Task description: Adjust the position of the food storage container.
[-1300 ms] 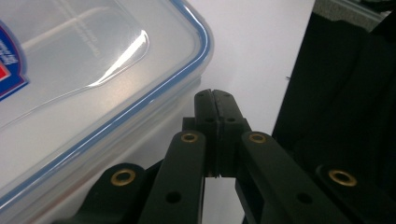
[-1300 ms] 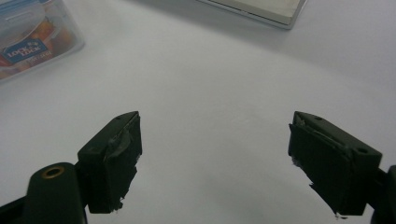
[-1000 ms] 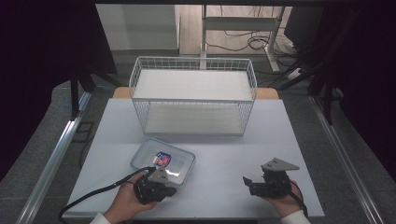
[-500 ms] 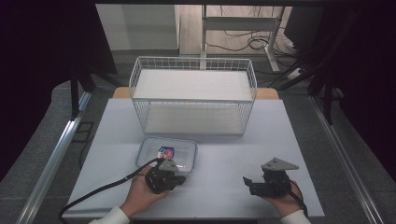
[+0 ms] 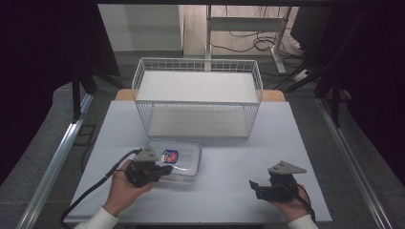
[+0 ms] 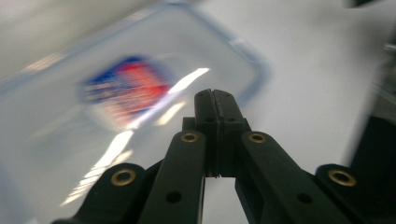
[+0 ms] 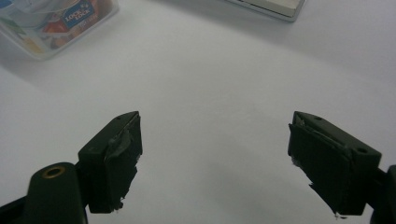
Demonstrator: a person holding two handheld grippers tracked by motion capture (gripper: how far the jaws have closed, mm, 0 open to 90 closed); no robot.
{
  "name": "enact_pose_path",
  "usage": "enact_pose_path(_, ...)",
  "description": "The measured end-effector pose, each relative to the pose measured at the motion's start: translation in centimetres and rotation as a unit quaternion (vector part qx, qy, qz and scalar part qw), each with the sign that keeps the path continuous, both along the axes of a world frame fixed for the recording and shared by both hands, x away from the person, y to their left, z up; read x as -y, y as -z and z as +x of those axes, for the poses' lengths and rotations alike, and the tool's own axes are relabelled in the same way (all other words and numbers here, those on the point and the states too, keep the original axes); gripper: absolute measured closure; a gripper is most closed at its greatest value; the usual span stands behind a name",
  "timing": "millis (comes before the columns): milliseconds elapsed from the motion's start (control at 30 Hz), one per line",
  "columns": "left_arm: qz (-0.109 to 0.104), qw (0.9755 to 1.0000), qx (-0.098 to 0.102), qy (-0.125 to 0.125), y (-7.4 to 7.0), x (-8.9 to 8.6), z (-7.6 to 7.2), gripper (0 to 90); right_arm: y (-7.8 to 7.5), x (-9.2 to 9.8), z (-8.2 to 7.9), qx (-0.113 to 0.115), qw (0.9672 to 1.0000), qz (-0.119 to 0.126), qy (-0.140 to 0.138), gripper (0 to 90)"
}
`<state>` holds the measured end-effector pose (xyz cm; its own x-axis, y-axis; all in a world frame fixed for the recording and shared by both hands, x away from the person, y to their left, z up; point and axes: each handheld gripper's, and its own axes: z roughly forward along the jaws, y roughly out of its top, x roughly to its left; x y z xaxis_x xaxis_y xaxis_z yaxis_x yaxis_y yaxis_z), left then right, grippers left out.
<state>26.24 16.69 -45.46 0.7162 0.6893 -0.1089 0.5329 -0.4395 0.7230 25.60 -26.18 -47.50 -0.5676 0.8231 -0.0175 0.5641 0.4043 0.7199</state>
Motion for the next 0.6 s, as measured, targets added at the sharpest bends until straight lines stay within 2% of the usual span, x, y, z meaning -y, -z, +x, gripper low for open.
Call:
enact_pose_path(33,0.009,0.9997,0.000,-0.022,0.1,-0.9,0.5,90.0,0.0,-0.1,0.0,0.001,1.0000,-0.001,-0.001,17.9)
enact_pose_path(67,0.003,0.9992,-0.005,-0.040,0.4,-1.9,1.0,90.0,0.0,-0.1,0.0,0.001,1.0000,-0.002,-0.001,18.0)
enact_pose_path(100,-0.011,0.9981,-0.014,-0.058,0.7,-2.9,1.5,90.0,0.0,-0.1,0.0,0.001,1.0000,-0.003,-0.001,18.0)
enact_pose_path(167,-0.017,0.9957,-0.018,-0.089,1.0,-4.5,2.1,90.0,0.0,-0.1,0.0,0.002,1.0000,-0.004,-0.001,18.0)
enact_pose_path(200,-0.014,0.9938,-0.020,-0.108,1.3,-5.6,2.4,90.0,0.0,-0.1,0.0,0.002,1.0000,-0.005,-0.001,18.0)
enact_pose_path(267,-0.020,0.9905,-0.029,-0.133,1.7,-7.0,2.8,90.0,0.0,0.0,0.1,0.002,1.0000,-0.006,0.001,17.9)
enact_pose_path(400,-0.015,0.9870,-0.050,-0.152,3.1,-8.3,3.5,90.0,0.1,0.0,0.2,0.002,1.0000,-0.006,0.003,18.0)
enact_pose_path(433,-0.016,0.9869,-0.055,-0.151,3.4,-8.3,3.6,90.0,0.1,-0.1,0.2,0.002,1.0000,-0.007,0.002,17.9)
enact_pose_path(467,-0.004,0.9874,-0.057,-0.148,3.6,-8.2,3.8,90.0,0.1,-0.1,0.1,0.002,1.0000,-0.008,0.001,18.0)
enact_pose_path(533,-0.009,0.9875,-0.063,-0.144,4.0,-7.8,4.2,90.0,0.1,-0.1,0.1,0.002,1.0000,-0.009,0.000,18.0)
enact_pose_path(600,-0.003,0.9864,-0.063,-0.152,4.2,-7.6,4.4,90.0,0.1,-0.2,0.1,0.000,1.0000,-0.009,0.000,18.0)
